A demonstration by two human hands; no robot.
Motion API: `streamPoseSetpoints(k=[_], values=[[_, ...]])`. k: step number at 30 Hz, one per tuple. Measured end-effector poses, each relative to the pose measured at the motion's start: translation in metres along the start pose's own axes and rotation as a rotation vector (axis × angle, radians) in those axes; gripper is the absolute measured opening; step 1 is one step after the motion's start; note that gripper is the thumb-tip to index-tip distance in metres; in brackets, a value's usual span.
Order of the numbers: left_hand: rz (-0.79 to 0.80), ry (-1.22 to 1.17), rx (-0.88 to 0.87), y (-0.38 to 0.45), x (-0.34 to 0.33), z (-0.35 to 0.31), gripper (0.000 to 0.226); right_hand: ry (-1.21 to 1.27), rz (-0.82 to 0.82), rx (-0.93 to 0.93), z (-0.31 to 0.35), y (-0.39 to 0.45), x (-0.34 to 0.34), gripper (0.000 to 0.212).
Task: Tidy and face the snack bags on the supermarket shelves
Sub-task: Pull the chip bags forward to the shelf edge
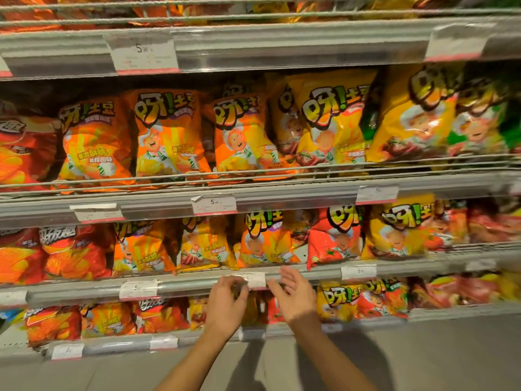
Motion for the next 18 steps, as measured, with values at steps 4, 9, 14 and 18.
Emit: streamPoseSetpoints(k=[4, 9, 14, 18], values=[[0.035, -0.172, 0.050, -0.018, -0.035, -0.042, 0.019, 0.070, -0.204, -0.081, -0.021, -0.002, 0.108, 0.044], [0.083, -0.199, 0.004, -0.036, -0.078, -0.101, 0.035, -0.036, -0.338, -0.068, -0.023, -0.016, 0.211, 0.041], [0.109, -0.206, -0.079, -0.037, -0.105, -0.158, 0.061, -0.204, -0.417, -0.046, -0.008, -0.020, 0.280, 0.059], [0.032, -0.166, -0.119, -0.014, -0.115, -0.192, 0.091, -0.311, -0.393, 0.003, 0.008, 0.009, 0.306, 0.076]])
Point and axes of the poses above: each hand's wrist, its own y-axis towards the middle knuckle, its own x-axis out of the back of the hand, z = x × y, the point moved 10 cm from there along y, towards the middle knuckle, and after that the axes turned 8 degrees about x, right-handed, at the moved point
